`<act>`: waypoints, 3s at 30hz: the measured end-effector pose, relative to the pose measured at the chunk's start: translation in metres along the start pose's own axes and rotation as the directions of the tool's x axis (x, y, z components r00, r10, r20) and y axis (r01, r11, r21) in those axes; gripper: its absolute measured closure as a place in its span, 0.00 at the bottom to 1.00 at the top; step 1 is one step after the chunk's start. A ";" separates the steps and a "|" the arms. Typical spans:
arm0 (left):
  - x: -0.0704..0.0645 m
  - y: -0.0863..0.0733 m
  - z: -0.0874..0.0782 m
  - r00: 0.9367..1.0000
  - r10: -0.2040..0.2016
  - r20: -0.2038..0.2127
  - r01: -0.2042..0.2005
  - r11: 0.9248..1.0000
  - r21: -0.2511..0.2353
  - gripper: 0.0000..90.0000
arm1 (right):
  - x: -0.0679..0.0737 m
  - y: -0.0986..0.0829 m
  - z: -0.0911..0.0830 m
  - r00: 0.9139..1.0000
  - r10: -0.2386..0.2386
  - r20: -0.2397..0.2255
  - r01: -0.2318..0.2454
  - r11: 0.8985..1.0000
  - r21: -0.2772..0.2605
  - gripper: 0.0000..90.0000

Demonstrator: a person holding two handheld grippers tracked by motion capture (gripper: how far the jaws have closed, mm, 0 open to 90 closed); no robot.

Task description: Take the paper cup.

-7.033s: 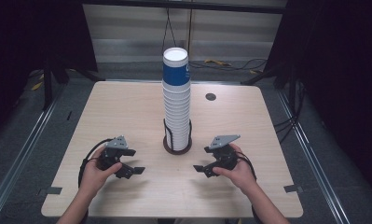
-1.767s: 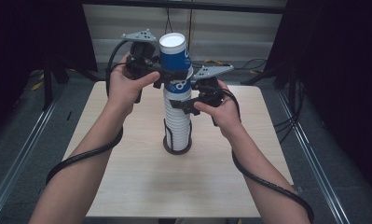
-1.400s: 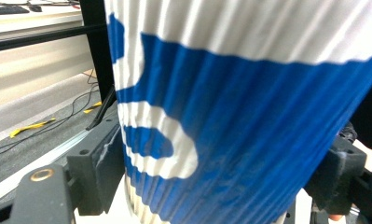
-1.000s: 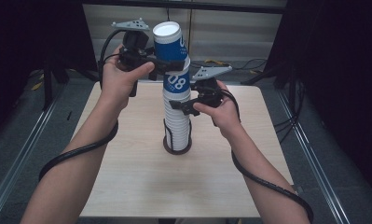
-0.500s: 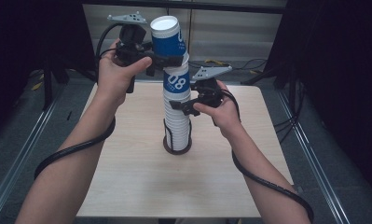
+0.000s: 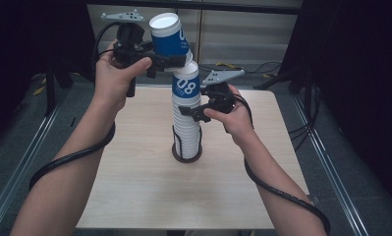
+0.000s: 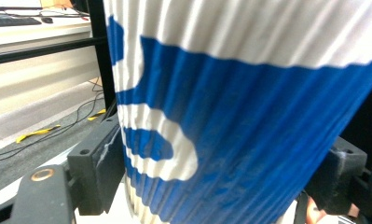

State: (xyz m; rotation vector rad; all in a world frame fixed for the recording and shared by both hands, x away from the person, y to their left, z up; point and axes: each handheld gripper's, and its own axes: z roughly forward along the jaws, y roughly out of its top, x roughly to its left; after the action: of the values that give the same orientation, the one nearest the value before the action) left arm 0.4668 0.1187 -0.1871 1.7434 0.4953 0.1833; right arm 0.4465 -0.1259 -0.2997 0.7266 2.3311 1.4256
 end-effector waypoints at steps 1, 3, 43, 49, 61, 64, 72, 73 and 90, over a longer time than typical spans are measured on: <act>0.000 0.000 -0.001 1.000 -0.004 0.000 0.004 1.000 -0.003 0.21 | 0.000 0.000 0.000 1.000 0.001 0.000 -0.001 1.000 0.000 0.13; 0.002 -0.002 -0.003 1.000 -0.001 -0.003 0.001 1.000 -0.004 0.21 | 0.000 0.000 0.000 1.000 0.002 -0.001 -0.002 1.000 0.003 0.13; 0.029 -0.068 -0.043 0.996 -0.050 -0.072 0.052 0.998 0.025 0.21 | 0.000 -0.002 -0.002 1.000 0.003 -0.004 -0.003 1.000 -0.009 0.13; 0.030 -0.079 -0.042 0.996 -0.045 -0.076 0.049 0.998 0.046 0.21 | 0.000 -0.004 -0.003 1.000 -0.003 -0.001 0.003 1.000 -0.016 0.13; 0.032 -0.095 -0.043 0.995 -0.040 -0.086 0.048 0.995 0.087 0.21 | 0.001 -0.009 -0.010 1.000 -0.009 0.004 0.009 1.000 -0.025 0.13; 0.030 -0.098 -0.043 0.995 -0.026 -0.092 0.035 0.994 0.107 0.21 | 0.000 -0.011 -0.011 1.000 -0.013 0.005 0.013 1.000 -0.022 0.13; 0.029 -0.108 -0.043 0.996 -0.015 -0.089 0.028 0.990 0.138 0.21 | -0.001 -0.020 -0.018 1.000 -0.006 -0.002 0.005 1.000 -0.016 0.13; 0.029 -0.110 -0.043 0.996 -0.014 -0.089 0.027 0.989 0.143 0.21 | -0.001 -0.021 -0.018 1.000 -0.006 -0.003 0.006 1.000 -0.013 0.13; 0.026 -0.137 -0.040 0.997 -0.001 -0.081 0.018 0.978 0.210 0.21 | 0.005 -0.045 -0.030 0.999 -0.006 -0.032 0.006 1.000 0.011 0.13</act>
State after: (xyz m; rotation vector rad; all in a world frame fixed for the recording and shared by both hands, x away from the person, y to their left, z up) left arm 0.4439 0.1870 -0.3134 1.9454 0.5995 0.2001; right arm 0.4155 -0.1615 -0.3263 0.7044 2.3650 1.4331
